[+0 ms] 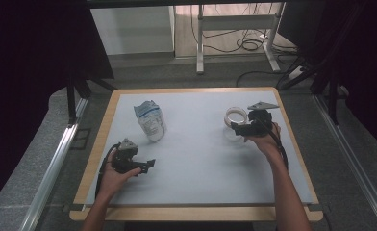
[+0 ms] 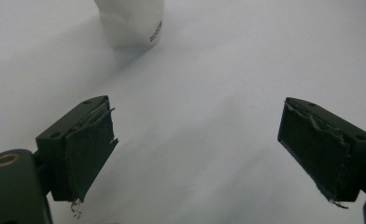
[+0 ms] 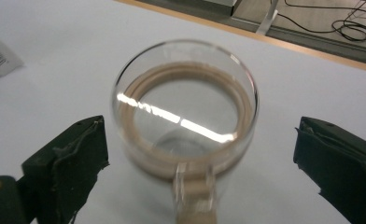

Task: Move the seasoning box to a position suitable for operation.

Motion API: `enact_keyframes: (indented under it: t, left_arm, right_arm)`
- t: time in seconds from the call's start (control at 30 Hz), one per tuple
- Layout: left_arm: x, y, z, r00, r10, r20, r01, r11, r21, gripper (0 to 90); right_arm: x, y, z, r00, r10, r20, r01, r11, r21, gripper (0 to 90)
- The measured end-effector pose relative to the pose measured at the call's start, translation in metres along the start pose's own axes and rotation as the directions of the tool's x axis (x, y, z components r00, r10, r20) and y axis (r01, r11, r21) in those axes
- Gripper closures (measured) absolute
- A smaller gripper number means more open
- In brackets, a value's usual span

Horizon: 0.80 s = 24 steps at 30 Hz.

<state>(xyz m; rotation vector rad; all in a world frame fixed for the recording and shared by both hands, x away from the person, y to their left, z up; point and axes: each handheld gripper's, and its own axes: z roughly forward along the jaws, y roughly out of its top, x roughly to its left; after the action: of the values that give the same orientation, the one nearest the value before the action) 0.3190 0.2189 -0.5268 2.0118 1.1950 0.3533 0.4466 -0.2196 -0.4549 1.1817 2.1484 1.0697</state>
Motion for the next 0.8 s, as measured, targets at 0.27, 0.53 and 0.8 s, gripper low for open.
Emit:
enact_keyframes:
  t: [0.27,0.53,0.8]
  left_arm:
    - [0.003,-0.002,-0.001,0.9999,-0.012,0.004,0.012,0.9999,-0.001,10.6]
    - [0.004,-0.003,-0.002,0.9998,-0.02,0.0,0.02,0.9997,-0.011,10.5]
    - [0.006,-0.005,-0.001,0.9999,-0.013,0.002,0.013,0.9999,0.001,10.5]
  right_arm:
    - [0.001,0.0,0.038,0.9974,-0.012,-0.071,0.017,0.998,0.065,7.7]
    - [0.004,-0.001,0.036,0.9953,-0.076,-0.06,0.08,0.995,0.06,11.1]
    - [0.014,-0.008,0.004,0.9743,-0.154,-0.165,0.16,0.987,0.025,11.2]
